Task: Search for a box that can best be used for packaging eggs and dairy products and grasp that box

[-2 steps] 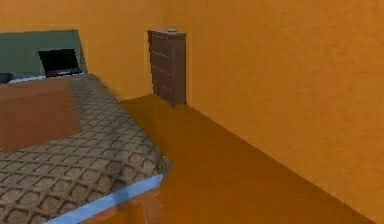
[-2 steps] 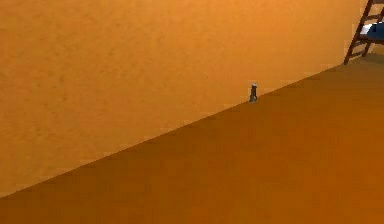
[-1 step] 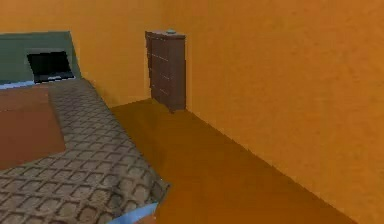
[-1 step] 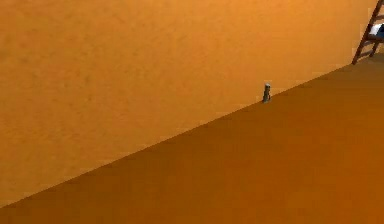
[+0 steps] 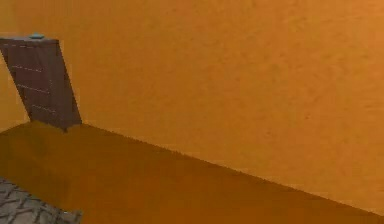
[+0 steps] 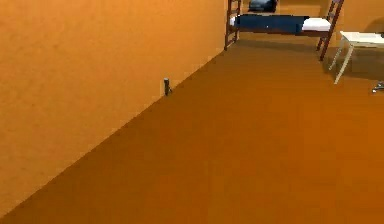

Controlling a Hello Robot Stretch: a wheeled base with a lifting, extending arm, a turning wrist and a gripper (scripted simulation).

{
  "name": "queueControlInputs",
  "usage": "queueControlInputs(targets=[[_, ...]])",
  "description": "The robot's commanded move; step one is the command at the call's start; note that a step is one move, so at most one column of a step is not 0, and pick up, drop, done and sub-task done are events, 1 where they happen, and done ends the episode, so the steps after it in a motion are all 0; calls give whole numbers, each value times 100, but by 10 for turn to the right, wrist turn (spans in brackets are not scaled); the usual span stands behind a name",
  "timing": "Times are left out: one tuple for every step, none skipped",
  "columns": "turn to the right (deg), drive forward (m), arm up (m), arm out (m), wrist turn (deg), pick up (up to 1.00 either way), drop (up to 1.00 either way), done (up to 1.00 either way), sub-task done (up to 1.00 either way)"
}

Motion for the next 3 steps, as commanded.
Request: queueControlInputs(targets=[[0, 60, 0, 0, 0, 0, 0, 0, 0], [-180, 0, 0, 0, 0, 0, 0, 0, 0], [0, 55, 0, 0, 0, 0, 0, 0, 0]])
